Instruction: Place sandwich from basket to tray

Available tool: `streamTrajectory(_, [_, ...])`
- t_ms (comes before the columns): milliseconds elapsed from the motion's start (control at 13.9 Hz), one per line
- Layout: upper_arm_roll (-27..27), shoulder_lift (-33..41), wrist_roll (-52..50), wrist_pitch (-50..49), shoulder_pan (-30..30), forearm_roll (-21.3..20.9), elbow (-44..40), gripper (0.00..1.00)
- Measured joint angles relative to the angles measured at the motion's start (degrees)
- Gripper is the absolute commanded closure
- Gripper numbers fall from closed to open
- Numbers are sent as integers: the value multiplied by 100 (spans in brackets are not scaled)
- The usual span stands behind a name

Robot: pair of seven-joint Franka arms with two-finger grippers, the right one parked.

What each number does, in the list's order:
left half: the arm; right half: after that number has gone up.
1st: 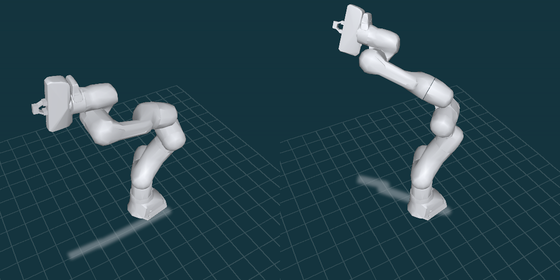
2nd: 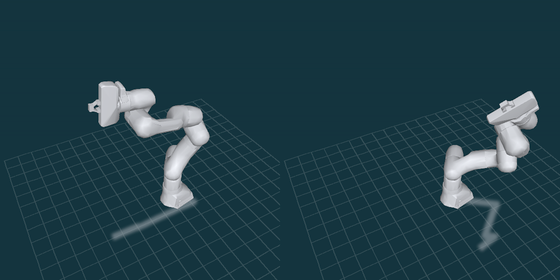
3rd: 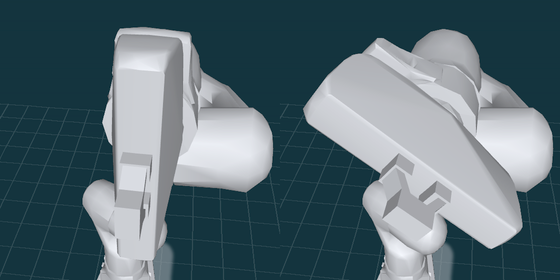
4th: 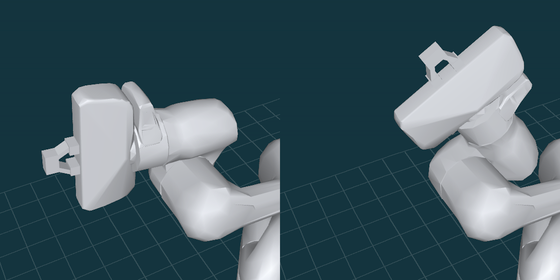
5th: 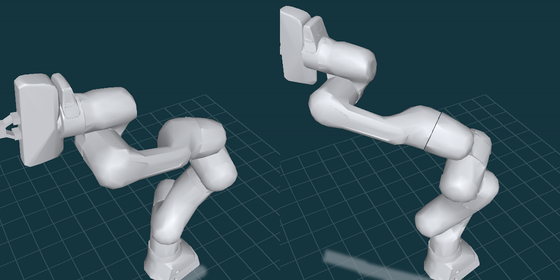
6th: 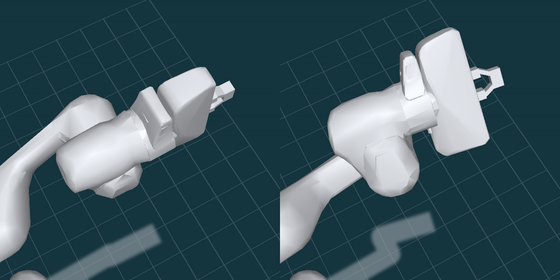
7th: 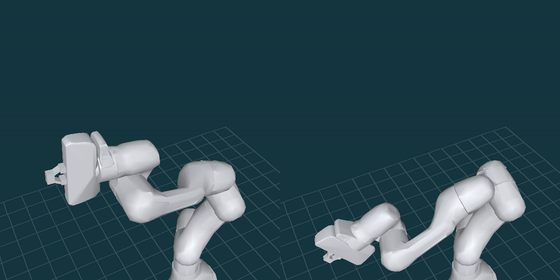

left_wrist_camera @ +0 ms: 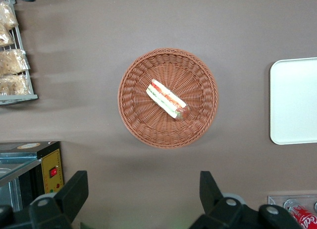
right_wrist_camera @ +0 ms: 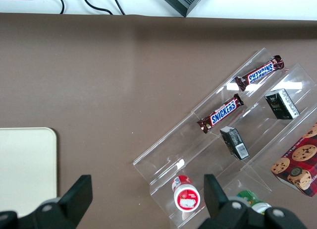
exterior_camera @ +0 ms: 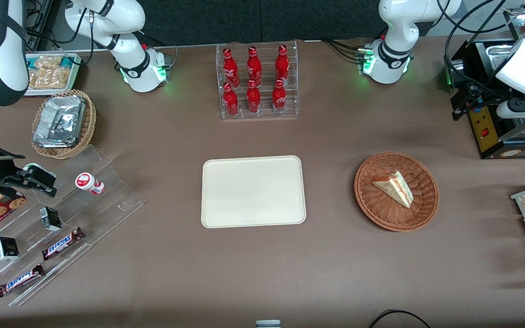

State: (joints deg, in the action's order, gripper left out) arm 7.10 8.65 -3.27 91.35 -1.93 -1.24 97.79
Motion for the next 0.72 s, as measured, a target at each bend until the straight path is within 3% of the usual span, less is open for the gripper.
streamTrajectory(431, [-10,-177,-308,-269,-13,3,-8,0])
streamTrajectory(719, [-10,-865,-2689,-141,-7,4,114,0])
